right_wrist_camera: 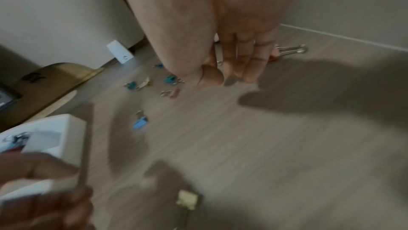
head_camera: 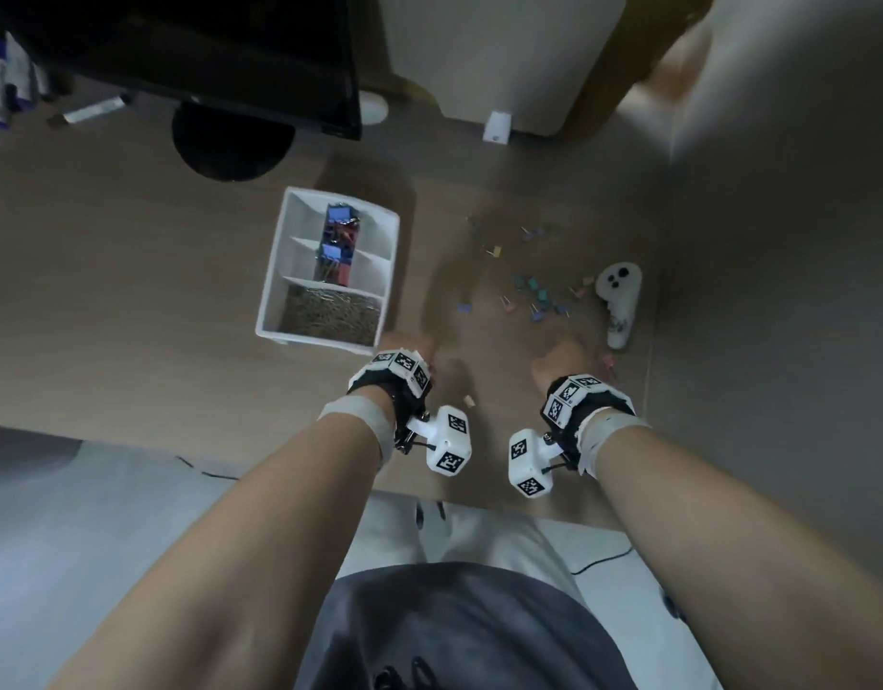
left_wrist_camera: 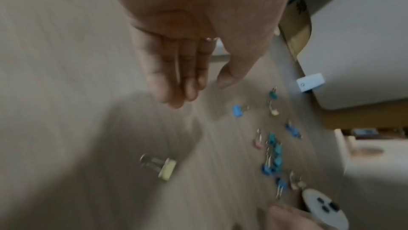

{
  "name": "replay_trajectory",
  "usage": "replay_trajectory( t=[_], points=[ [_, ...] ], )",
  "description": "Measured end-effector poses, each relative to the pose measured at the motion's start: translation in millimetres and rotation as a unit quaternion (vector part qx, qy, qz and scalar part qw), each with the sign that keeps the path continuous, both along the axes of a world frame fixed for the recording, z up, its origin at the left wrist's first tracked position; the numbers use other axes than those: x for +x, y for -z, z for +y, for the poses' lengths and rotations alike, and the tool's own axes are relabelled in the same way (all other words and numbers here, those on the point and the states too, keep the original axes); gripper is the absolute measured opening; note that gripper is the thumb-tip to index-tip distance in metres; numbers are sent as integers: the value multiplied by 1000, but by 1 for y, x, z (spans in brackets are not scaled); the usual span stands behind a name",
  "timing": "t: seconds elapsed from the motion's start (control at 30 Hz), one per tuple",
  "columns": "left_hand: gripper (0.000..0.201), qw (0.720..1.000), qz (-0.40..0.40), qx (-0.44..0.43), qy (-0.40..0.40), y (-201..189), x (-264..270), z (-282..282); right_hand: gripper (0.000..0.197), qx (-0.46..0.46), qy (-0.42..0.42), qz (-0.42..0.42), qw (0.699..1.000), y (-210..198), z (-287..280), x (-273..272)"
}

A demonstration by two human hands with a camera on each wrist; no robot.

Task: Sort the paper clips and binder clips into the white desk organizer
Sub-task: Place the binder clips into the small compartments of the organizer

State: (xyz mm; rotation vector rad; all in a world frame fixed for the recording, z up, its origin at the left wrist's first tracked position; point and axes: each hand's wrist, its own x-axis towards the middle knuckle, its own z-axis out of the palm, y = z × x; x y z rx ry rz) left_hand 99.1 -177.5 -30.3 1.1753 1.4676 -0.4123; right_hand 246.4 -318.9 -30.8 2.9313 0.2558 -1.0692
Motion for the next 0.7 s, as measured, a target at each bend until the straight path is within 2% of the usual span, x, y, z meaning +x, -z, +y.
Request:
replay_trajectory(
  t=[0.07,0.1,0.2,0.27,0.3,0.33,0.4,0.43,0.57,0.63,0.7],
  points=[
    [53,997,30,-27,69,-11,4,-26,67,-34,32,-50,998,4,-27,10],
    [49,993,41,-21,106,-19,7,-37,69,-33,54,-71,995,5,-37,17],
    [43,987,55,-17,152,-31,15,-62,57,3,110,-66,992,20,-57,31],
    [45,990,46,-56,120,-4,16,-66,44,22,101,-68,992,27,-65,33],
    [53,989,36,-73,124,12,17,-66,41,32,91,-79,992,30,-67,34],
    [62,990,28,-71,116,36,18,-63,39,41,78,-88,992,30,-68,33],
    [71,995,28,-41,88,112,15,-58,39,58,62,-75,994,33,-65,32],
    [66,996,28,-42,68,118,19,-55,37,67,65,-60,994,36,-63,33],
    [17,999,-50,9,-15,37,53,-36,27,97,89,-46,990,41,-42,39],
    [14,997,-61,34,-30,25,56,-24,19,104,77,-24,991,37,-31,37],
    [22,996,-68,43,-42,22,53,-12,9,136,62,-24,989,26,-16,33]
  ],
)
